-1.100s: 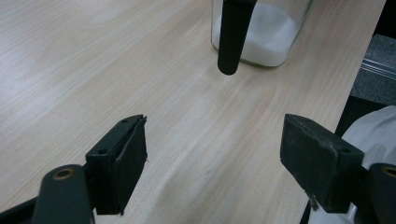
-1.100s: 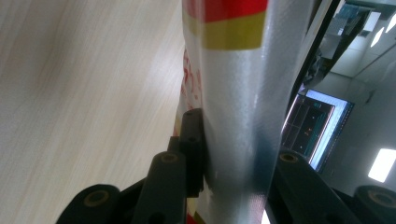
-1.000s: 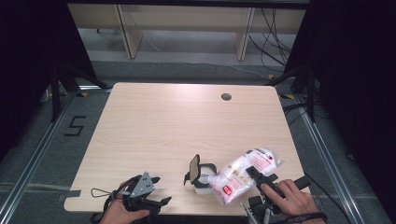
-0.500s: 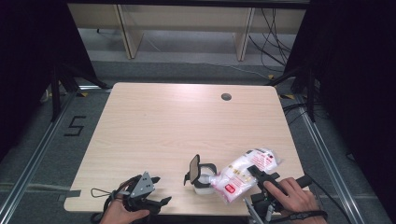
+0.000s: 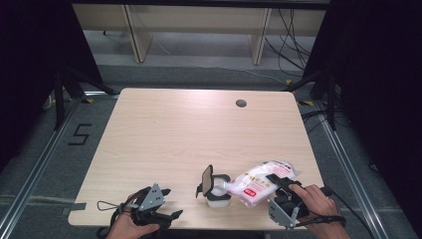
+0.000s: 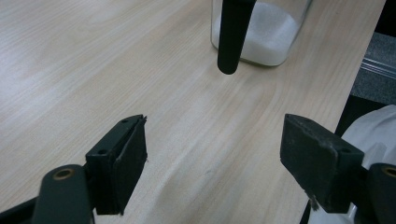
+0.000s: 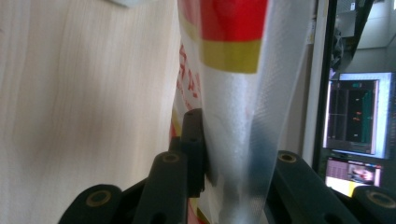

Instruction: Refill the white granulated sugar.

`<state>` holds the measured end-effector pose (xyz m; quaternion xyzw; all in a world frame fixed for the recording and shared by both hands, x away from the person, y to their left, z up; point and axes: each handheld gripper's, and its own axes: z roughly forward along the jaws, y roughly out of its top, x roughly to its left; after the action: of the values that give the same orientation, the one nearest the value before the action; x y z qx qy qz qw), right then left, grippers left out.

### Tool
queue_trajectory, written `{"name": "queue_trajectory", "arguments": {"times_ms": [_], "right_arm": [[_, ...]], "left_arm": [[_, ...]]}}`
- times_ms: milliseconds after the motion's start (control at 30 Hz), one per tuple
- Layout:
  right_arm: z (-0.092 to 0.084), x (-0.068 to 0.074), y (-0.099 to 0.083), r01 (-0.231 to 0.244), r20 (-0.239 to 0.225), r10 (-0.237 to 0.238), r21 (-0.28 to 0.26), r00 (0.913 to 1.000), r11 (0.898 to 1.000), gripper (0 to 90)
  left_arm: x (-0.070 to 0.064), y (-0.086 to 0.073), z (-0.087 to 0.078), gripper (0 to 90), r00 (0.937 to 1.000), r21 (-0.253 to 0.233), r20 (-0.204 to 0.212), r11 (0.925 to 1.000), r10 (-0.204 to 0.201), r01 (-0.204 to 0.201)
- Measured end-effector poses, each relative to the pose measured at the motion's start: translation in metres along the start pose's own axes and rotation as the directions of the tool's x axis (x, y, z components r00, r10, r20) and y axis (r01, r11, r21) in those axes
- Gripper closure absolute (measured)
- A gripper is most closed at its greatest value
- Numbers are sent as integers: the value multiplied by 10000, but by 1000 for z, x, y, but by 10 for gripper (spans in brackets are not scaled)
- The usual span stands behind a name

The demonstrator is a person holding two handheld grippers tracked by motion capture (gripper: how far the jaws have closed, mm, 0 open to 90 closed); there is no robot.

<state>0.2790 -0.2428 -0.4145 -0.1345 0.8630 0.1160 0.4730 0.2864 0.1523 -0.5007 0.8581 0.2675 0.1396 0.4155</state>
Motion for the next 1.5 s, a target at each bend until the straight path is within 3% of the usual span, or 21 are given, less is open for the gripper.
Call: {"name": "queue_trajectory", "arguments": {"times_ms": [67, 100, 233, 300, 400, 467, 500, 600, 667, 767, 867, 1033, 1067, 1100, 1133, 1233, 1267, 1300, 1333, 1367, 1500], "right_arm": [[1, 1, -3, -319, -92, 317, -225, 9995, 9992, 760], [2, 3, -5, -928, -234, 921, -295, 9955, 9952, 760], [7, 1, -12, -1346, -325, 1326, -706, 9906, 9884, 761], [8, 5, -16, -2184, -494, 2156, -619, 9752, 9739, 762], [13, 4, -21, -2284, -599, 2239, -848, 9728, 9699, 765], [15, 6, -26, -2959, -806, 2884, -1057, 9541, 9494, 765], [16, 5, -28, -2935, -820, 2850, -1239, 9550, 9479, 766], [19, 6, -35, -3442, -876, 3344, -1465, 9383, 9274, 767], [18, 8, -38, -4281, -980, 4177, -1416, 9033, 8926, 768], [21, 6, -47, -4526, -957, 4424, -1803, 8917, 8733, 769], [26, 7, -55, -5316, -1121, 5198, -2015, 8469, 8227, 771], [34, 11, -68, -6070, -1414, 5904, -2091, 7946, 7667, 775], [37, 12, -71, -6064, -1484, 5881, -2139, 7951, 7658, 777], [39, 14, -74, -6302, -1528, 6115, -2111, 7763, 7472, 778], [40, 13, -78, -6386, -1531, 6206, -2270, 7690, 7353, 779], [40, 13, -87, -6973, -1623, 6800, -2362, 7150, 6768, 779], [40, 14, -90, -7327, -1688, 7155, -2333, 6779, 6393, 779], [40, 14, -93, -7468, -1719, 7296, -2340, 6620, 6225, 779], [41, 13, -97, -7422, -1559, 7310, -2534, 6643, 6204, 779], [40, 14, -99, -7770, -1750, 7611, -2370, 6246, 5831, 778], [41, 17, -104, -8126, -1719, 7986, -2202, 5768, 5395, 777]], "left_arm": [[-1, 0, 0, 226, 9999, -98, 52, 9999, -117, 118], [0, 0, 0, 226, 10000, 1, -23, 10000, 30, -30], [-2, 0, 0, 226, 9999, -171, 65, 9998, -137, 138], [-1, 0, 0, 226, 10000, -180, 35, 9998, -93, 93], [-2, 0, 1, 226, 9998, -217, 81, 9996, -181, 183], [-2, 0, 1, 226, 9998, -209, 79, 9996, -189, 190], [-2, 0, 1, 226, 9997, -207, 110, 9995, -232, 234], [-2, 0, 1, 226, 9997, -181, 108, 9995, -239, 241], [-2, 0, 1, 226, 9997, -212, 87, 9995, -216, 218], [-1, 0, 1, 226, 9999, -87, 59, 9999, -120, 120], [-1, 0, 0, 226, 9999, -105, 47, 9999, -116, 116], [-1, -1, 1, 226, 9999, -136, 22, 9998, -136, 136], [-1, -1, 1, 226, 9999, -148, 32, 9998, -138, 139], [-1, 0, 1, 226, 9999, -122, 54, 9998, -126, 127], [0, 0, 0, 226, 10000, -5, 6, 10000, -5, 5], [-1, 0, 1, 226, 9999, -83, 46, 9999, -123, 123], [-1, -1, 1, 226, 9999, -98, 37, 9999, -134, 134], [-1, -1, 1, 226, 9999, -115, 24, 9998, -129, 130], [-1, 0, 0, 226, 9999, -110, 37, 9999, -125, 125], [0, 0, 0, 226, 10000, -5, -13, 10000, 5, -5], [-1, 0, 0, 226, 9999, -107, 25, 9999, -130, 130]]}}
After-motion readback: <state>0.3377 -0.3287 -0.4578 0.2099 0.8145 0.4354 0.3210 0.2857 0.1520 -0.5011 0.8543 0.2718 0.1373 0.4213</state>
